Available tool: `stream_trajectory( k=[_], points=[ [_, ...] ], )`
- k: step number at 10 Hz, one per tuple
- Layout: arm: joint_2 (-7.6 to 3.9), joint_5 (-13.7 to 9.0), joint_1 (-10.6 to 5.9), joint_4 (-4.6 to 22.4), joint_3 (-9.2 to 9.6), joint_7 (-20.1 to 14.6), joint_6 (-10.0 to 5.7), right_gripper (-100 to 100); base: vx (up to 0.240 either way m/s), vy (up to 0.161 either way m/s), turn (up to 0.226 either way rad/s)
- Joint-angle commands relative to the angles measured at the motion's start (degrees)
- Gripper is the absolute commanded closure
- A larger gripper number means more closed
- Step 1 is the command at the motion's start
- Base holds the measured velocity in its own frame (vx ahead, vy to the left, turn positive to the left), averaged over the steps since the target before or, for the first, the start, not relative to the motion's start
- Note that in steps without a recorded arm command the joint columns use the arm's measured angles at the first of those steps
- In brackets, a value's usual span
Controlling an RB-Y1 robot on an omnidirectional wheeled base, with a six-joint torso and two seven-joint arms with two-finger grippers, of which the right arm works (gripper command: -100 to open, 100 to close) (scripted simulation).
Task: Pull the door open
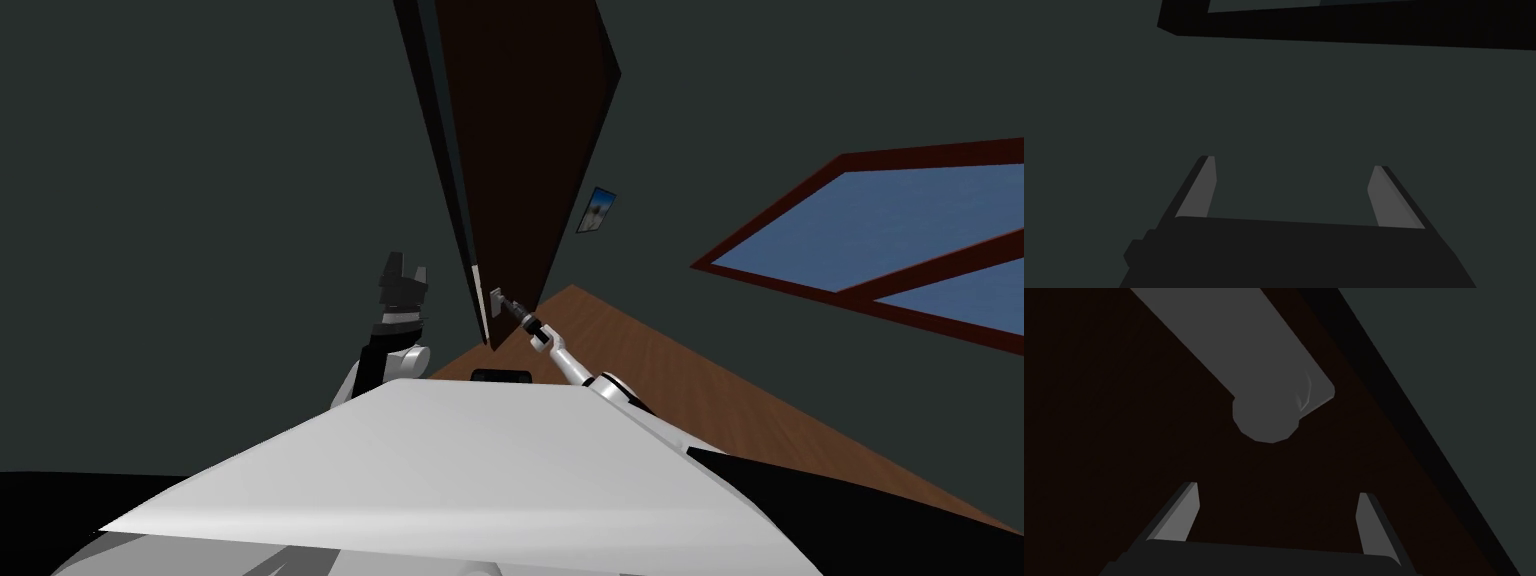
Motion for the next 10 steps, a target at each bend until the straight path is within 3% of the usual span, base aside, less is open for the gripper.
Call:
stream_trajectory(
  k=[1,3,6,10],
  points=[
    [-0.21,0.7,0.05,0.1,0.07,1.9,-0.39,-100,-0.008,-0.015,-0.013],
    [-1.17,2.9,0.58,-0.5,0.39,5.6,-1.15,-100,-0.005,-0.018,-0.029],
    [-1.65,4.0,0.84,-0.8,0.56,9.0,-1.54,-100,-0.006,-0.016,-0.014],
    [-3.04,7.2,1.6,-1.7,1.03,15.7,-2.68,-100,-0.002,-0.019,-0.019]
  ],
)
